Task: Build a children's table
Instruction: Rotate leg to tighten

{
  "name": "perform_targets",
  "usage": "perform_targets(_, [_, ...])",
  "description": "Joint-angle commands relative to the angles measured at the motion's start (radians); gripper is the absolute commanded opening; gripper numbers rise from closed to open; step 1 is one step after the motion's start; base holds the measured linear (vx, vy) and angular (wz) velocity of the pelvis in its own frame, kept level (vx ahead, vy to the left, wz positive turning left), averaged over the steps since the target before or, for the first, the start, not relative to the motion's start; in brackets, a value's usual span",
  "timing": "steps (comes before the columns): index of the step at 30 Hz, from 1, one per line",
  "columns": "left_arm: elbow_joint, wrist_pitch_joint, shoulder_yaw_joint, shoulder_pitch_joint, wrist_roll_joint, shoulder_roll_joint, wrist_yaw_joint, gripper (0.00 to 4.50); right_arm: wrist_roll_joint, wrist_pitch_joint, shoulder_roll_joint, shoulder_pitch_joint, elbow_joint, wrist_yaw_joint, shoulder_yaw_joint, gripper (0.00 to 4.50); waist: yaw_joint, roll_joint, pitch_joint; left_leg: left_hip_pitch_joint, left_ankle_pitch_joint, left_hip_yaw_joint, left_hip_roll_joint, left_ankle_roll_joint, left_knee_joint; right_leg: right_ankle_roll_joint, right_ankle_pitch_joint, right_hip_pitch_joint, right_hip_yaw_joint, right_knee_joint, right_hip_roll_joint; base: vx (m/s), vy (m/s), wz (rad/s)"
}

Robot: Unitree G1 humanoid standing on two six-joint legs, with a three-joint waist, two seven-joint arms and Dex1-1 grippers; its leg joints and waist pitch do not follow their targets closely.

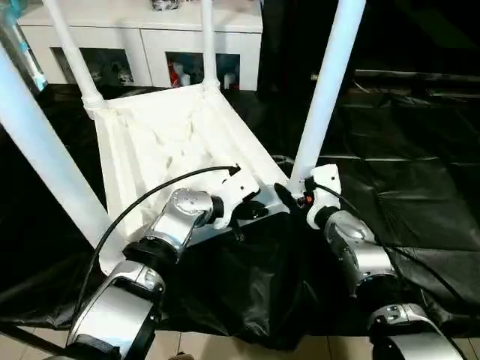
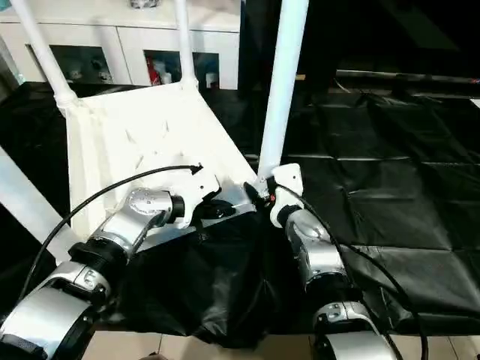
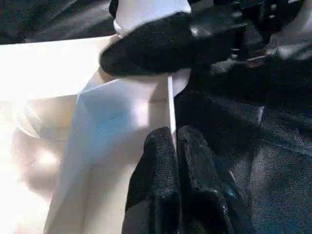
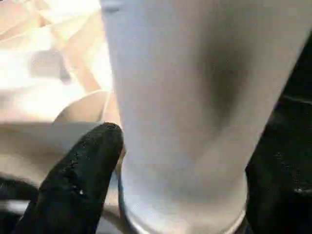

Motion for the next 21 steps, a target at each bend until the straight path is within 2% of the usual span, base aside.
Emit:
perform_targets(1, [-0.025,-0.034,-0.010,0.005,-0.041,-0.036,-0.026,0.00,-0.002,0.005,0.036,0.003,0.010,0.107,0.094,3.80,0.000,-0.016,-0.053,0.006,-0.192,-0.030,0.055,0.052,-0.066,-0.151,-0.301,0.037,0.070,-0.097,-0.110,0.000,0.000,0.00])
perform_targets(3, [-0.060,-0.048,-0.016,0.032,-0.055,-0.001,-0.104,0.00,0.024,0.018,-0.032,0.015,-0.023,0.260,0.102,3.80,0.000,-0.017,-0.054,0.004,-0.181,-0.031,0.056,0.063,-0.065,-0.164,-0.259,0.041,0.069,-0.091,-0.109,0.000,0.000,0.00])
perform_targets(5, [-0.073,-0.062,-0.019,0.045,-0.059,0.018,-0.136,0.00,0.034,0.021,-0.073,0.027,-0.044,0.352,0.114,3.80,0.003,-0.018,-0.054,0.001,-0.163,-0.026,0.054,0.088,-0.061,-0.169,-0.223,0.042,0.069,-0.090,-0.106,0.000,0.000,0.00])
perform_targets(6, [-0.083,-0.068,-0.022,0.054,-0.063,0.030,-0.164,0.00,0.044,0.029,-0.099,0.036,-0.061,0.403,0.118,3.80,0.006,-0.017,-0.055,-0.001,-0.152,-0.027,0.055,0.093,-0.060,-0.169,-0.214,0.045,0.067,-0.087,-0.105,0.000,0.000,0.00])
perform_targets(9, [-0.132,-0.071,-0.036,0.086,-0.082,0.080,-0.276,0.00,0.071,0.043,-0.179,0.059,-0.105,0.552,0.118,3.80,0.010,-0.013,-0.056,0.000,-0.140,-0.026,0.060,0.101,-0.058,-0.178,-0.184,0.044,0.065,-0.082,-0.103,0.000,0.000,0.00])
perform_targets(11, [-0.155,-0.075,-0.047,0.098,-0.082,0.108,-0.324,0.00,0.090,0.050,-0.212,0.066,-0.122,0.616,0.113,3.80,0.008,-0.011,-0.056,0.000,-0.145,-0.025,0.060,0.099,-0.059,-0.187,-0.186,0.041,0.064,-0.082,-0.102,0.000,0.000,0.00])
perform_targets(12, [-0.163,-0.074,-0.049,0.102,-0.083,0.118,-0.342,0.00,0.098,0.053,-0.224,0.068,-0.130,0.642,0.113,3.80,0.010,-0.013,-0.057,0.002,-0.147,-0.026,0.060,0.095,-0.059,-0.187,-0.190,0.045,0.063,-0.083,-0.101,0.000,0.000,0.00])
perform_targets(14, [-0.179,-0.064,-0.048,0.107,-0.088,0.131,-0.364,0.00,0.106,0.055,-0.237,0.067,-0.134,0.674,0.112,3.80,0.010,-0.006,-0.057,0.001,-0.153,-0.026,0.062,0.094,-0.059,-0.196,-0.183,0.041,0.064,-0.081,-0.101,0.000,0.000,0.00])
perform_targets(16, [-0.193,-0.052,-0.043,0.111,-0.099,0.138,-0.386,0.00,0.115,0.057,-0.247,0.066,-0.134,0.696,0.108,3.80,0.011,-0.007,-0.058,0.003,-0.155,-0.026,0.063,0.089,-0.059,-0.202,-0.181,0.040,0.063,-0.081,-0.101,0.000,0.000,0.00])
perform_targets(17, [-0.194,-0.050,-0.043,0.111,-0.101,0.139,-0.389,0.00,0.116,0.057,-0.249,0.065,-0.133,0.699,0.108,3.80,0.013,-0.004,-0.060,0.002,-0.152,-0.026,0.063,0.084,-0.058,-0.207,-0.169,0.041,0.064,-0.080,-0.103,0.000,0.000,0.00])
perform_targets(18, [-0.199,-0.046,-0.041,0.112,-0.105,0.144,-0.399,0.00,0.116,0.060,-0.255,0.066,-0.133,0.714,0.109,3.80,0.013,-0.005,-0.060,0.002,-0.148,-0.027,0.064,0.083,-0.058,-0.210,-0.160,0.041,0.064,-0.078,-0.101,0.000,0.000,0.00])
perform_targets(20, [-0.202,-0.045,-0.040,0.113,-0.107,0.150,-0.410,0.00,0.112,0.057,-0.260,0.066,-0.129,0.731,0.116,3.80,0.016,0.004,-0.062,0.001,-0.138,-0.027,0.062,0.084,-0.056,-0.219,-0.122,0.042,0.063,-0.074,-0.100,0.000,0.000,0.00])
perform_targets(21, [-0.202,-0.045,-0.040,0.113,-0.107,0.150,-0.410,0.00,0.112,0.057,-0.260,0.066,-0.129,0.731,0.116,3.66,0.015,0.001,-0.061,0.001,-0.140,-0.026,0.062,0.085,-0.056,-0.220,-0.120,0.042,0.063,-0.075,-0.100,0.000,0.000,0.00])
